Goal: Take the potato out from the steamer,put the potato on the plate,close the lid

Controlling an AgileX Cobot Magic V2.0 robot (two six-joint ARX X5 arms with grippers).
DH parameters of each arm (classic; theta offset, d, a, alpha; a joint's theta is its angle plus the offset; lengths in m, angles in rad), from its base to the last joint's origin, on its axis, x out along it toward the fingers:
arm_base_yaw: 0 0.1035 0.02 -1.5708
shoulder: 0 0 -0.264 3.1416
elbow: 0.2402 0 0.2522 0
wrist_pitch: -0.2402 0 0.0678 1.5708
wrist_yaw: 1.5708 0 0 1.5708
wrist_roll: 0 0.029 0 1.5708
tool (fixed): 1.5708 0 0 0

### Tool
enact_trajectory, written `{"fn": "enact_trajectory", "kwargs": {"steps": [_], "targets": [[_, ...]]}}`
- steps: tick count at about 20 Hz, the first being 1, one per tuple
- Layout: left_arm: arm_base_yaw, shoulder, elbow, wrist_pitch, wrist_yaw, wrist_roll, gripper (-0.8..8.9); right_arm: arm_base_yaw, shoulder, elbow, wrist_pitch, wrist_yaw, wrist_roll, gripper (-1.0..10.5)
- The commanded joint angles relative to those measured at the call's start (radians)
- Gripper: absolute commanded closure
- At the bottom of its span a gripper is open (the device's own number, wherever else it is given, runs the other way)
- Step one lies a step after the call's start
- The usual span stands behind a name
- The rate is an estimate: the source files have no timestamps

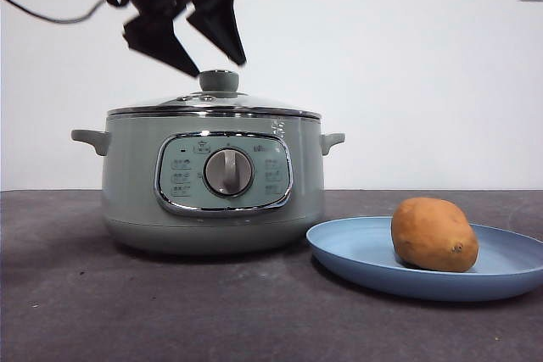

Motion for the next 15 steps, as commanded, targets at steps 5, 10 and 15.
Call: {"fn": "enact_trajectory", "kwargs": {"steps": [5,10,15], "targets": [[-0.002,-0.216,0.006,-0.233,-0.002,-0.007,3.14,0.001,0.0,0.001,-0.096,-0.189,-0.004,3.2],[-0.003,-0.389,0.006,-0.527,0.084,-0.006,5.8,0.001,0.0,0.001,-0.225,-0.423,-0.004,5.4],[-0.003,-0.482,0.006,-0.589,0.102,-0.006,8.21,0.002,0.0,0.001,-0.251,-0.445,-0.009,9.5]]}}
